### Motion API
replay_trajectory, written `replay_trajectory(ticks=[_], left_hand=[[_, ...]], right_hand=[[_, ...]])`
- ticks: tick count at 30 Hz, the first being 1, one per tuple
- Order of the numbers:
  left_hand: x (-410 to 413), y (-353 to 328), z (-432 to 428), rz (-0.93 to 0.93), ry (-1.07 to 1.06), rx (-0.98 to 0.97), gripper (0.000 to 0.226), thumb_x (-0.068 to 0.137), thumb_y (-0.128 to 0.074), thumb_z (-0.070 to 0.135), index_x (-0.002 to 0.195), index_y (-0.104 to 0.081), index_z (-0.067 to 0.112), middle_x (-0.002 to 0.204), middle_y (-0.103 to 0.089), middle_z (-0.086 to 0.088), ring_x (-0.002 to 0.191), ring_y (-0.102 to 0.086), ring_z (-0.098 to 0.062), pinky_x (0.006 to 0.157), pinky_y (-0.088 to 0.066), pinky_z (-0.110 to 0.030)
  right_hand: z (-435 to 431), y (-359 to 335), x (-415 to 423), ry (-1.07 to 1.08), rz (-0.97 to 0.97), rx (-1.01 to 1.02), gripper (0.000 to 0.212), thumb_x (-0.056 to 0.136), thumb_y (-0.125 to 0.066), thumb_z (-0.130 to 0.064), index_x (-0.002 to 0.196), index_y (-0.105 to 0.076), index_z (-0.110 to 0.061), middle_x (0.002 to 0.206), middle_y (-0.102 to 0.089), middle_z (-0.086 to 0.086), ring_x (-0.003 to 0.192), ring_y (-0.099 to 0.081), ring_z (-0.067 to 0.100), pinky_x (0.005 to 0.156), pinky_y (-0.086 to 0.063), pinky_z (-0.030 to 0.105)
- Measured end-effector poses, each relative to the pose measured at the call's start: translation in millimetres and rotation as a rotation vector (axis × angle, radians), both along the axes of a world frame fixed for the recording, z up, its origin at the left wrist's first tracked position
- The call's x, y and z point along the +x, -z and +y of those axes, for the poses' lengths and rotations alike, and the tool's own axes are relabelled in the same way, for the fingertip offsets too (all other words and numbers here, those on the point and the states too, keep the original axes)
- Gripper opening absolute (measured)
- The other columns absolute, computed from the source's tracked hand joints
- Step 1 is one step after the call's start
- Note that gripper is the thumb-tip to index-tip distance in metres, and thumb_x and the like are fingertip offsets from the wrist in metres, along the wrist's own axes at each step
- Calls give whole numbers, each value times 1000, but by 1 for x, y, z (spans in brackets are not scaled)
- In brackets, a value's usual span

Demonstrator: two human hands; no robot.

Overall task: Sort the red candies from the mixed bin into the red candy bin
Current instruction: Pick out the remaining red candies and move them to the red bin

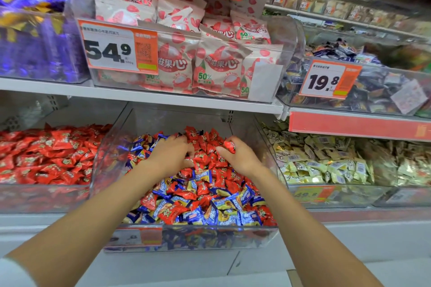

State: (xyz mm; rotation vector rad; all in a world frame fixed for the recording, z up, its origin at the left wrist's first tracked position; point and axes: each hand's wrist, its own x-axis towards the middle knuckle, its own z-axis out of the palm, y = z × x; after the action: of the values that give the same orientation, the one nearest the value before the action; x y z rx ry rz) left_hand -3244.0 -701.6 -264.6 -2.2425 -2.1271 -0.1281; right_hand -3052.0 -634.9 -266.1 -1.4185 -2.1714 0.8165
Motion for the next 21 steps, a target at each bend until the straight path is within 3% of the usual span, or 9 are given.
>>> replay_trajectory(ticks=[4, 5, 7, 8, 11, 12, 14, 17, 21], left_hand=[[-7, -5, -8, -289, -13, 55, 16, 89, -61, 37, 95, -54, 24, 81, -56, 4, 71, -49, -13, 64, -38, -31], [-9, -6, -9, -347, -24, 71, 15, 89, -62, 35, 92, -52, 24, 81, -60, 2, 69, -53, -15, 63, -42, -33], [-17, -8, -12, -422, -45, 101, 15, 88, -64, 34, 90, -51, 25, 93, -66, 2, 82, -61, -20, 73, -50, -38], [-20, -9, -15, -445, -53, 107, 16, 88, -64, 35, 90, -52, 25, 95, -66, 3, 82, -62, -20, 74, -50, -38], [-23, -11, -20, -485, -53, 101, 18, 88, -62, 38, 90, -52, 23, 76, -64, -1, 51, -46, -13, 56, -38, -31], [-22, -12, -22, -500, -47, 103, 19, 88, -62, 38, 89, -52, 22, 72, -61, -2, 49, -42, -11, 54, -34, -30], [-19, -13, -24, -532, -19, 129, 20, 88, -62, 38, 87, -53, 20, 82, -57, 2, 65, -48, -10, 60, -34, -29], [-14, -15, -28, -596, 13, 176, 21, 86, -66, 35, 83, -53, 19, 93, -57, 7, 90, -55, -20, 73, -35, -29], [-7, -14, -32, -643, 20, 184, 24, 83, -69, 37, 75, -49, 27, 90, -67, 6, 79, -59, -8, 73, -45, -31]], right_hand=[[3, 19, -11, -83, -178, 28, 73, 84, -52, -65, 145, -30, -31, 148, -31, 15, 134, -36, 33, 109, -34, 40], [3, 23, -15, -110, -244, 44, 78, 81, -53, -68, 146, -26, -35, 149, -29, 16, 135, -34, 36, 110, -34, 43], [2, 26, -22, -159, -325, 85, 79, 79, -58, -66, 145, -28, -33, 145, -34, 15, 131, -38, 36, 107, -37, 43], [1, 26, -25, -178, -326, 91, 75, 80, -60, -63, 142, -33, -30, 142, -39, 13, 127, -43, 34, 104, -40, 41], [3, 21, -24, -209, -237, 93, 45, 83, -66, -49, 118, -50, -26, 125, -56, 3, 110, -54, 25, 88, -45, 37], [4, 19, -21, -205, -188, 95, 33, 84, -68, -45, 106, -52, -25, 115, -59, -1, 102, -56, 22, 85, -46, 37], [5, 13, -14, -181, -54, 67, 23, 84, -70, -36, 91, -54, -21, 95, -60, -6, 84, -57, 18, 78, -47, 37], [2, 1, -6, -163, 168, -18, 19, 84, -71, -27, 90, -59, -14, 70, -52, -10, 57, -44, 8, 60, -38, 29], [-8, -15, 1, -200, 281, -55, 17, 85, -71, -22, 93, -59, -13, 73, -55, -13, 63, -48, 2, 63, -38, 19]])
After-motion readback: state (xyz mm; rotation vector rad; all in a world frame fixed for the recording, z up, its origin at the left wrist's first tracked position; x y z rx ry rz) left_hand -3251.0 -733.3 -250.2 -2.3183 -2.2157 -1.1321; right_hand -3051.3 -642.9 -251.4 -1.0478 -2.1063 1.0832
